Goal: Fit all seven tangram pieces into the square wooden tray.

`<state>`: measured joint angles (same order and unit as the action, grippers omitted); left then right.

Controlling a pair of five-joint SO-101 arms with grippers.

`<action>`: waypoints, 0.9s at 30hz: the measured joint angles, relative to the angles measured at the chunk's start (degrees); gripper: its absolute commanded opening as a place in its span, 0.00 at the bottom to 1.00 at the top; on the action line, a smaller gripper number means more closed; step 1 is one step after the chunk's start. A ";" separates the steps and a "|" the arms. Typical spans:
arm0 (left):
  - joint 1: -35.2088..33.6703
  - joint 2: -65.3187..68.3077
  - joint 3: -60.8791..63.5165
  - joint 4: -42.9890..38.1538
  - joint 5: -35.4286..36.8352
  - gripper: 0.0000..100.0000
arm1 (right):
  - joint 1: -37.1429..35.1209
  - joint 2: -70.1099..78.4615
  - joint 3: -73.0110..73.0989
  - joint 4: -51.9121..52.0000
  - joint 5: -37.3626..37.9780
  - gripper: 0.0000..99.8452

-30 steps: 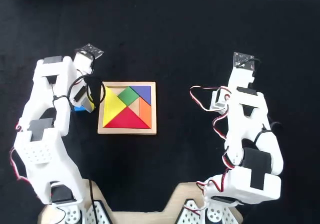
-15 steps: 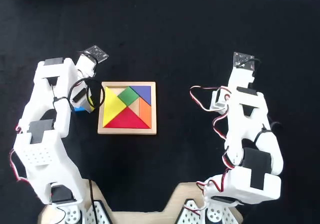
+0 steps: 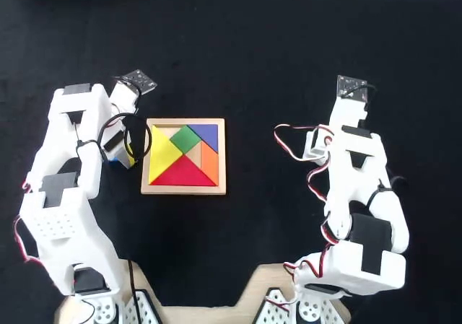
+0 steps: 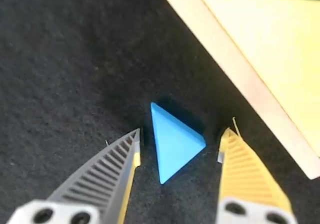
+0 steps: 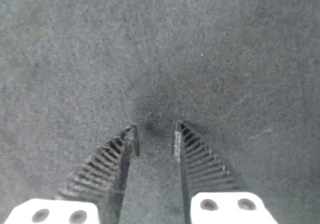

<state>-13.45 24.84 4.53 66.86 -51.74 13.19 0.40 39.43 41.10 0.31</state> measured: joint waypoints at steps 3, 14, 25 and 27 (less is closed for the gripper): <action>-0.18 0.00 0.09 -0.35 -0.09 0.25 | 0.00 0.00 0.00 0.00 0.00 0.12; -0.35 0.00 0.09 -0.35 1.67 0.25 | 0.00 0.00 0.00 0.00 0.00 0.12; 0.53 -0.18 0.26 0.44 5.63 0.05 | 0.00 0.00 0.00 0.00 0.00 0.12; 0.53 -0.18 0.26 0.44 5.63 0.05 | 0.00 0.00 0.00 0.00 0.00 0.12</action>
<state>-12.92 24.66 4.79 67.30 -46.11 13.19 0.40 39.43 41.10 0.31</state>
